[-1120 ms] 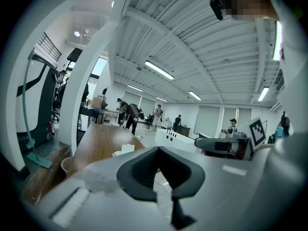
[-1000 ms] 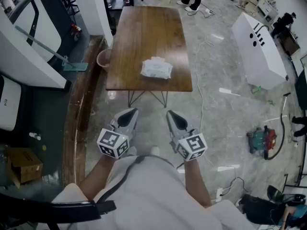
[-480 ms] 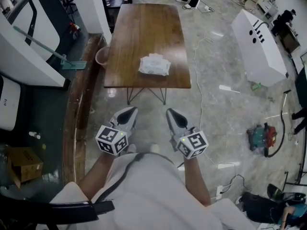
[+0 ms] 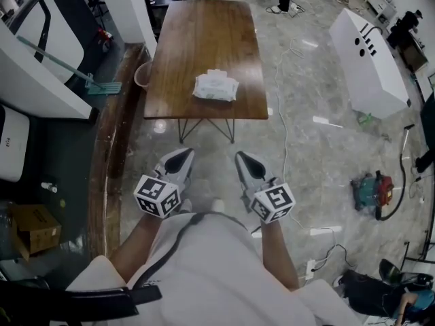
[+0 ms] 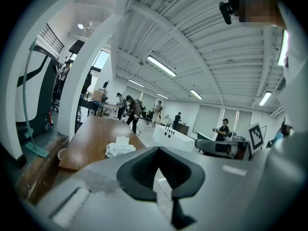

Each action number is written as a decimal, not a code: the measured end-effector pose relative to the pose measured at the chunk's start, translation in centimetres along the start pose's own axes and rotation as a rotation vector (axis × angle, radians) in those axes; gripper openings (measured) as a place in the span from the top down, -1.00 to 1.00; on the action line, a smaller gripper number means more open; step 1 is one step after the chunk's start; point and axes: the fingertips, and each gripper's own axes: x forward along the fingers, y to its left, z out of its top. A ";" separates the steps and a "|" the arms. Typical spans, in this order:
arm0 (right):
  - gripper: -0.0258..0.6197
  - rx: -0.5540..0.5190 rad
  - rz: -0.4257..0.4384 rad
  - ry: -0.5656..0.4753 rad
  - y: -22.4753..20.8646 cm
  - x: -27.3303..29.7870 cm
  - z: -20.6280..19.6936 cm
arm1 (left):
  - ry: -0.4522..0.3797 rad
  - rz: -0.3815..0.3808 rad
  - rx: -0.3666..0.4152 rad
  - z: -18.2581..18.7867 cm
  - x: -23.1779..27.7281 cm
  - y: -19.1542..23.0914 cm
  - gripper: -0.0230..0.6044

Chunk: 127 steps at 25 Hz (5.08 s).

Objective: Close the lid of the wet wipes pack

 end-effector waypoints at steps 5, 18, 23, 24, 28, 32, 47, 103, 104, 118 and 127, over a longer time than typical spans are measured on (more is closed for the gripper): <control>0.89 0.014 0.009 0.002 -0.9 -1.2 -0.5 | 0.007 0.015 -0.001 -0.8 0.4 -1.1 0.92; 0.89 0.023 0.045 0.007 -3.4 -4.6 -1.3 | 0.012 0.047 0.024 -2.4 1.8 -5.2 0.92; 0.89 0.030 0.054 0.006 -4.0 -5.1 -1.2 | 0.010 0.060 0.045 -2.0 1.9 -6.0 0.92; 0.89 0.030 0.058 0.006 -3.9 -5.0 -1.2 | 0.010 0.065 0.044 -2.0 1.7 -5.9 0.92; 0.89 0.032 0.072 0.007 -4.0 -4.5 -1.1 | 0.005 0.081 0.035 -1.9 1.7 -5.1 0.92; 0.89 0.032 0.074 0.012 -4.3 -3.8 -1.1 | -0.002 0.090 0.026 -1.7 2.0 -4.1 0.92; 0.89 0.025 0.032 0.030 -7.3 2.5 0.4 | -0.001 0.037 0.015 0.9 7.1 1.4 0.92; 0.89 -0.068 0.036 0.174 -17.8 22.6 3.7 | 0.028 0.012 0.008 8.5 21.3 18.5 0.92; 0.89 -0.087 0.048 0.185 -18.3 22.9 3.6 | 0.024 0.018 0.007 8.5 21.4 18.3 0.92; 0.89 -0.131 0.151 0.225 -22.9 28.2 1.5 | 0.024 0.107 -0.065 5.4 24.6 19.5 0.92; 0.89 -0.121 0.173 0.257 -24.1 30.5 -1.0 | 0.040 0.123 -0.081 3.1 26.2 21.3 0.92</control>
